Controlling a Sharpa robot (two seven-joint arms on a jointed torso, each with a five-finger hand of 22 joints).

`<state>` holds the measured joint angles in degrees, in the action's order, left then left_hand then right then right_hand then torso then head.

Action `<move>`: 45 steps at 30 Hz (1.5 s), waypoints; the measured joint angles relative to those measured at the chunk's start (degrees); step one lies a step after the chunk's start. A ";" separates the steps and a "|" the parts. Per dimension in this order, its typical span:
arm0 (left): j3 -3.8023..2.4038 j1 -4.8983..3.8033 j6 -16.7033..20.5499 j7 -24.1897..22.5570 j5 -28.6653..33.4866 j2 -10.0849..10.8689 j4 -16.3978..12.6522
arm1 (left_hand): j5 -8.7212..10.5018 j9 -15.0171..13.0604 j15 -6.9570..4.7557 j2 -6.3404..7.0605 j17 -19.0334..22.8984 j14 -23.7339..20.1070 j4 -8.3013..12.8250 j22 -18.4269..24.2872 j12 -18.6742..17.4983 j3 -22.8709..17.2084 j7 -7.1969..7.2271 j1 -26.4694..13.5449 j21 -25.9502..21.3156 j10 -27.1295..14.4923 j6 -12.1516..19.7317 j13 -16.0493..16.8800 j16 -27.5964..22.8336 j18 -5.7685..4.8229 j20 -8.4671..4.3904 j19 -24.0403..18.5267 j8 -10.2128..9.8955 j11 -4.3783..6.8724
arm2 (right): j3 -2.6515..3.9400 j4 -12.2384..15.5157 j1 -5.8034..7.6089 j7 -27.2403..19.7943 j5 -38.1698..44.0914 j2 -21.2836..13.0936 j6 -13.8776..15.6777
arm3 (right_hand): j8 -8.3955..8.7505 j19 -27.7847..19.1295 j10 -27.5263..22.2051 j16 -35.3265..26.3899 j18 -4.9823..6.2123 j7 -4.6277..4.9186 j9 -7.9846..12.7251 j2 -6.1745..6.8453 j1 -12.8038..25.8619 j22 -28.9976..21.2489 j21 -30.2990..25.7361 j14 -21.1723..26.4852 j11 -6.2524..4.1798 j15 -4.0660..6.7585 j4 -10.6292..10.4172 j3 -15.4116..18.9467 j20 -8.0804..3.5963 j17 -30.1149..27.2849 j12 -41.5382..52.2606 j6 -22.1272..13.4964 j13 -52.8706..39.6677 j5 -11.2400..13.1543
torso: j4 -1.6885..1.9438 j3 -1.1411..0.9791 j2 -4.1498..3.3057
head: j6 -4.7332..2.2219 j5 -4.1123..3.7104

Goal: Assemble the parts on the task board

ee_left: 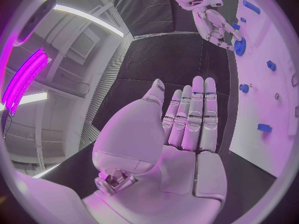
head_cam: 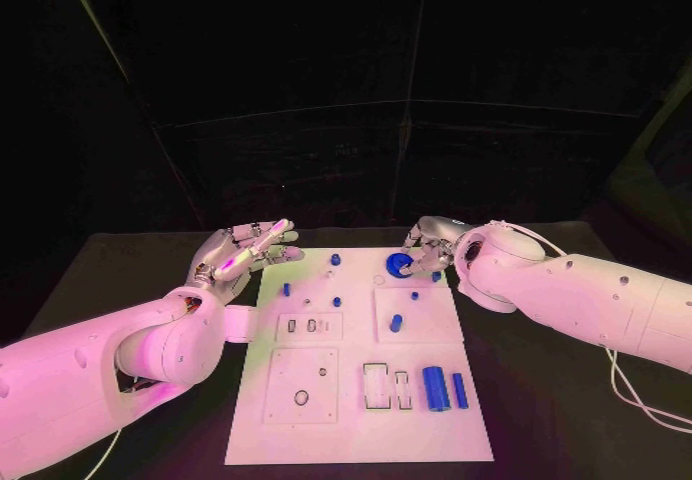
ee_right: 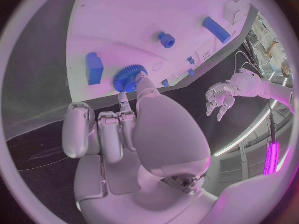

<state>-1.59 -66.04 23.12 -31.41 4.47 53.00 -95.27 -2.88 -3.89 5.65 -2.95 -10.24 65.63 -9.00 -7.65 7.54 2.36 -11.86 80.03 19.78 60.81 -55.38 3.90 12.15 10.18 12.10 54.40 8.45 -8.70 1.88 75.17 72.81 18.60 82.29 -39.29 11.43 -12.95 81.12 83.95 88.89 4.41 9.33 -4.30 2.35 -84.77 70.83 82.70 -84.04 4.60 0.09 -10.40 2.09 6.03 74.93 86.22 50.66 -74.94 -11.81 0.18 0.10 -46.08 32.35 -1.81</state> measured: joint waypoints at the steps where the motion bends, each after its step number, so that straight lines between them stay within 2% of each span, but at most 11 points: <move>1: 0.00 0.00 -0.02 0.03 0.00 0.00 0.01 | 0.00 0.00 0.00 0.00 0.00 0.00 0.00 0.00 0.00 0.00 0.00 0.00 0.00 0.00 0.00 0.00 0.00 0.00 0.00 0.00 0.00 0.00 | 0.00 0.02 0.00 0.01 0.25 0.05 0.08 | -0.02 -0.01 0.00 0.00 -0.01 0.01 -0.01 -0.12 -0.12 0.08 0.00 0.00 0.00 0.00 0.19 -0.19 0.01 0.00 0.01 0.01 0.00 0.00 | 0.00 0.01 0.00 | 0.00 0.00; 10: 0.00 0.00 -0.24 0.29 0.00 0.01 0.13 | 0.00 0.05 0.00 0.00 -0.08 0.00 0.16 0.05 -0.22 0.16 0.00 0.00 0.00 0.00 0.00 0.01 0.00 0.00 0.00 0.00 -0.30 0.00 | -0.02 0.04 -0.03 0.03 3.10 0.40 0.31 | -0.05 -0.01 0.00 -0.01 0.00 -0.13 0.17 -0.12 -0.12 0.24 0.00 0.00 0.00 0.00 0.74 -0.27 0.01 -0.01 0.01 0.28 0.00 0.36 | 0.03 0.04 0.00 | -0.05 -0.04; 13: 0.00 0.00 -0.35 0.42 -0.01 0.02 0.15 | 0.00 0.05 0.20 0.00 -0.08 -0.21 0.16 0.05 -0.22 0.16 0.00 0.00 0.00 -0.22 0.00 0.01 0.00 0.00 0.00 0.00 -0.30 -0.21 | -0.02 0.05 -0.03 0.03 3.80 0.47 0.29 | 0.41 -0.01 0.00 -0.01 0.00 0.00 0.35 -0.10 -0.11 0.24 0.00 0.00 0.00 0.00 0.89 -0.11 0.01 -0.01 0.01 0.16 0.00 0.51 | 0.04 0.04 0.00 | 0.00 -0.05; 18: 0.00 0.00 -0.48 0.59 -0.01 0.02 0.16 | 0.00 0.05 0.20 0.00 -0.08 -0.21 0.16 0.12 -0.22 0.16 0.00 0.00 0.00 -0.22 0.00 -0.05 -0.28 0.00 0.00 0.00 -0.30 -0.21 | -0.02 0.10 -0.03 0.02 4.58 0.74 0.10 | 1.07 -0.01 0.00 -0.02 0.01 0.11 0.43 1.04 1.04 0.31 0.00 0.00 0.00 0.00 0.89 -0.11 0.01 -0.01 -0.22 -0.52 0.01 0.51 | 0.07 0.04 0.00 | 0.05 -0.02; 25: 0.00 0.00 -0.65 0.79 -0.01 0.03 0.17 | 0.00 0.04 0.20 0.00 -0.08 -0.21 0.16 0.12 -0.40 0.16 0.00 0.00 0.00 -0.21 0.00 -0.04 -0.39 0.00 0.00 0.00 -0.43 -0.21 | -0.01 -0.24 -0.03 0.01 5.06 1.00 -0.64 | 1.19 -0.01 -0.01 -0.02 0.01 0.11 0.43 1.37 1.43 0.39 0.00 0.00 0.00 0.00 0.89 -0.11 0.01 -0.01 -0.22 -0.52 0.01 0.51 | 0.07 0.04 0.00 | 0.10 0.04; 35: 0.00 0.00 -0.82 1.05 -0.01 0.04 0.17 | 0.00 0.04 0.20 0.00 -0.13 -0.20 0.16 0.11 -0.46 0.16 0.00 0.00 0.00 -0.21 0.00 -0.04 -0.39 0.00 0.00 0.00 -0.49 -0.21 | 0.20 -0.96 0.22 0.02 5.08 1.46 -2.03 | 1.25 -0.01 -0.01 -0.02 0.01 -0.08 0.37 0.57 2.18 0.39 0.23 0.00 0.00 0.00 1.24 -1.36 0.01 -0.02 -0.22 1.00 0.01 -0.78 | 0.09 0.04 0.00 | 0.31 0.12; 37: 0.00 0.00 -0.85 1.09 -0.01 0.06 0.17 | 0.00 0.04 0.20 0.00 -0.12 -0.21 0.16 0.11 -0.46 0.16 0.00 0.00 0.00 -0.21 0.00 -0.04 -0.39 0.00 0.00 0.00 -0.49 -0.21 | 0.22 -0.99 0.26 0.02 5.06 1.51 -2.21 | 1.40 -0.01 -0.01 -0.02 0.01 -0.17 0.37 -0.05 1.95 0.45 0.23 0.00 0.00 0.00 1.36 -1.90 0.01 -0.02 -0.22 1.63 0.01 -1.11 | 0.10 0.03 0.00 | 0.35 0.12; 42: 0.00 0.00 -0.90 1.19 -0.01 0.08 0.17 | 0.00 0.04 0.20 0.00 -0.12 -0.20 0.16 0.18 -0.46 0.16 -0.21 0.00 0.00 -0.21 0.21 -0.04 -0.39 0.00 0.00 0.00 -0.49 -0.21 | 0.24 -0.93 0.30 0.01 5.04 1.53 -2.36 | 1.29 -0.01 -0.01 -0.03 0.01 -0.30 0.40 -1.05 1.21 0.53 0.23 0.00 0.00 0.00 2.40 -3.38 0.01 -0.02 -0.22 2.56 0.01 -0.78 | 0.10 0.03 0.01 | 0.38 0.12; 45: 0.00 0.00 -0.92 1.26 -0.02 0.08 0.17 | 0.00 0.03 0.20 0.00 -0.12 -0.20 0.16 0.18 -0.46 0.16 -0.21 0.00 0.00 -0.21 0.21 -0.03 -0.39 0.00 0.00 0.00 -0.48 -0.21 | 0.24 -0.73 0.30 0.00 5.19 1.53 -2.19 | 1.52 0.19 -0.02 -0.03 0.01 -0.39 0.49 -1.64 0.61 0.71 0.23 0.00 -0.63 0.00 3.20 -5.02 -0.19 -0.02 -0.22 3.74 0.01 0.44 | 0.10 0.03 0.00 | 0.38 0.15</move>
<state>-1.59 -66.04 22.20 -30.15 4.45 53.08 -95.11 -2.88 -3.85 5.85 -2.95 -10.36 65.43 -8.84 -7.47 7.09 2.52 -12.07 80.03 19.78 60.59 -55.16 3.87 11.76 10.17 12.10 54.40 7.97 -8.91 2.13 74.44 73.11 18.60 87.48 -37.76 9.24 -11.43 81.31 83.93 88.86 4.43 8.94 -3.81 0.71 -84.16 71.54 82.93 -84.04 3.97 0.10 -7.20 -2.94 5.84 74.91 85.99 54.40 -74.93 -11.38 0.28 0.13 -46.08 32.73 -1.66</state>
